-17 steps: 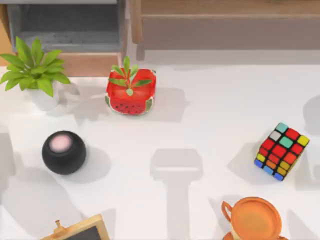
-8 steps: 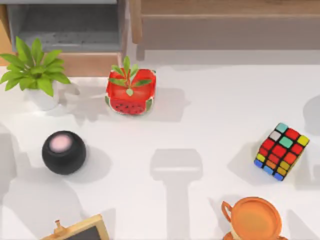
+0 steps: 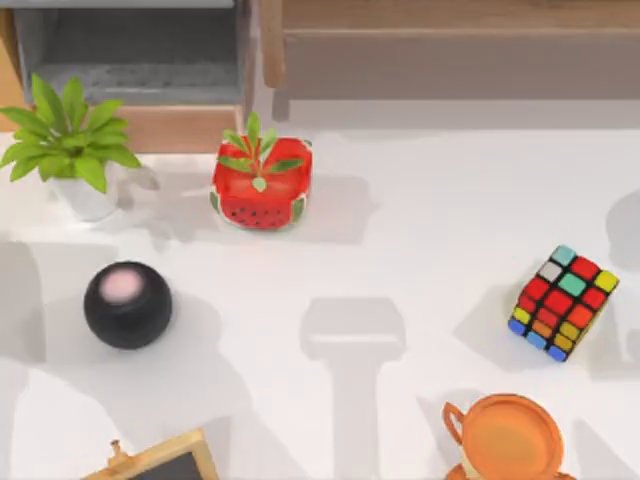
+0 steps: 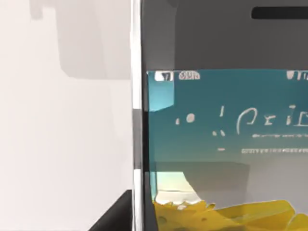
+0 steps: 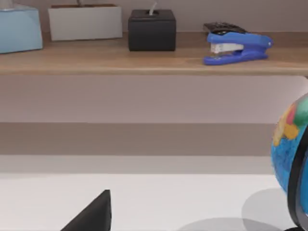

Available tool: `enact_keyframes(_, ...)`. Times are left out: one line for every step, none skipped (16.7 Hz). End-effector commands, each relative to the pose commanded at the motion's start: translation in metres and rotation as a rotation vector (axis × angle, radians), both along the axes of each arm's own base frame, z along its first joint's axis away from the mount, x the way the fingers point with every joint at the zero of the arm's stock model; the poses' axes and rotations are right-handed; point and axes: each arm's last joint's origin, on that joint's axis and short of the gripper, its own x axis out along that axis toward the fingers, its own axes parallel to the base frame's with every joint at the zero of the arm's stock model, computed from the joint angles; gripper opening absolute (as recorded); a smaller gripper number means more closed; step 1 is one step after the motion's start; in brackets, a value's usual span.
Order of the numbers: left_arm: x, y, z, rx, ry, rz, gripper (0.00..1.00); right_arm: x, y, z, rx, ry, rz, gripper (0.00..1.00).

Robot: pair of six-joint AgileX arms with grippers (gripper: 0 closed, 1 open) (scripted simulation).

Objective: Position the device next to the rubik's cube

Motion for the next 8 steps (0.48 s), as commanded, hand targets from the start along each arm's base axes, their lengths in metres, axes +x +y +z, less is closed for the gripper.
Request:
enact_keyframes(0.008,-0.010,0.013,0.001,-0.022,0.023,0.00,0.000,0.000,0.000,0.000,0.000,0.000,1.00)
enact_keyframes(0.016,-0.022,0.026,0.000,-0.046,0.047,0.00,0.000,0.000,0.000,0.000,0.000,0.000,1.00)
enact_keyframes(0.023,-0.035,0.040,-0.004,-0.069,0.072,0.00,0.000,0.000,0.000,0.000,0.000,0.000,1.00)
enact_keyframes(0.031,-0.051,0.054,-0.012,-0.090,0.097,0.00,0.000,0.000,0.000,0.000,0.000,0.000,1.00)
enact_keyframes(0.038,-0.068,0.066,-0.023,-0.109,0.122,0.00,0.000,0.000,0.000,0.000,0.000,0.000,1.00)
enact_keyframes(0.044,-0.087,0.077,-0.037,-0.122,0.144,0.00,0.000,0.000,0.000,0.000,0.000,0.000,1.00)
enact_keyframes(0.049,-0.108,0.087,-0.053,-0.130,0.165,0.00,0.000,0.000,0.000,0.000,0.000,0.000,1.00)
enact_keyframes(0.054,-0.131,0.094,-0.069,-0.133,0.183,0.00,0.000,0.000,0.000,0.000,0.000,0.000,1.00)
